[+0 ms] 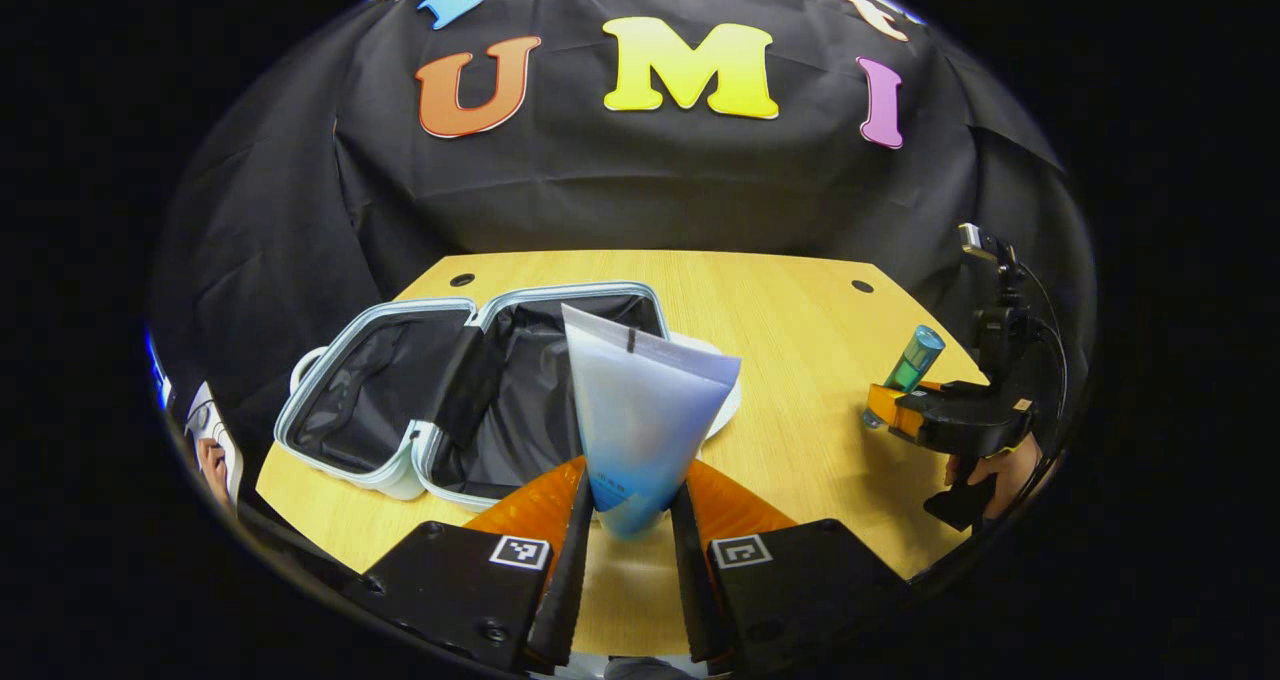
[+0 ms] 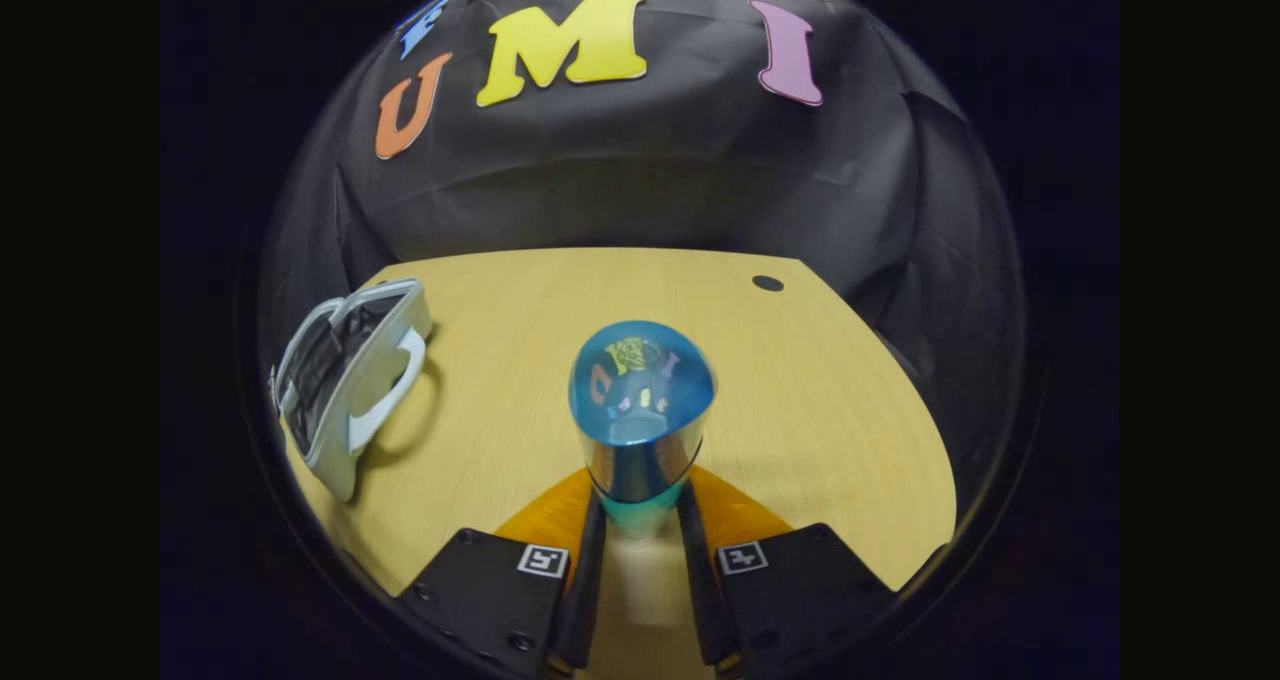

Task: First open the suitcase, pack the skin care products into it, and then close the suitcase.

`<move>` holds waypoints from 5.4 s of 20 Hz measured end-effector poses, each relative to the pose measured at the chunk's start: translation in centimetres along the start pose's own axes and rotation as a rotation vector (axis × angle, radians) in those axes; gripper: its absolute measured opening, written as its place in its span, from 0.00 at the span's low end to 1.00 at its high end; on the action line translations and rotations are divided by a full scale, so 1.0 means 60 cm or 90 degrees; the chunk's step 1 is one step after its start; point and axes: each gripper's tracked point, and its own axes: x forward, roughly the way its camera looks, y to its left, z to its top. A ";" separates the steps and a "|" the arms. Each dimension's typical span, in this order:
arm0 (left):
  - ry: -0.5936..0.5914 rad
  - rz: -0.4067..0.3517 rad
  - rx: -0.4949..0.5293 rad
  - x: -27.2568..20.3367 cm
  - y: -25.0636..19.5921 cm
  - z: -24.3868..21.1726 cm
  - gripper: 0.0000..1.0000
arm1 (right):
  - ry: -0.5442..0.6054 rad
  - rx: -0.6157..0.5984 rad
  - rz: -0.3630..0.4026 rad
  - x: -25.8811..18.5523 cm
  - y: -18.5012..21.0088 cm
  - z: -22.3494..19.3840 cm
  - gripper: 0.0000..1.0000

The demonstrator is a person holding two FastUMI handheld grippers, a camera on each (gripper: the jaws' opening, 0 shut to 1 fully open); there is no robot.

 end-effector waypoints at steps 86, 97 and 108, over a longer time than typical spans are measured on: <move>0.059 0.082 -0.591 0.088 0.726 -0.056 0.94 | 0.348 -0.062 0.188 -0.292 0.506 0.044 0.81; 0.087 -0.008 -0.712 0.198 0.749 -0.081 0.90 | 0.245 0.022 0.101 -0.401 0.388 0.076 0.82; 0.111 0.104 -0.497 0.181 0.751 -0.038 0.14 | 0.001 0.030 0.002 -0.453 0.247 0.190 0.82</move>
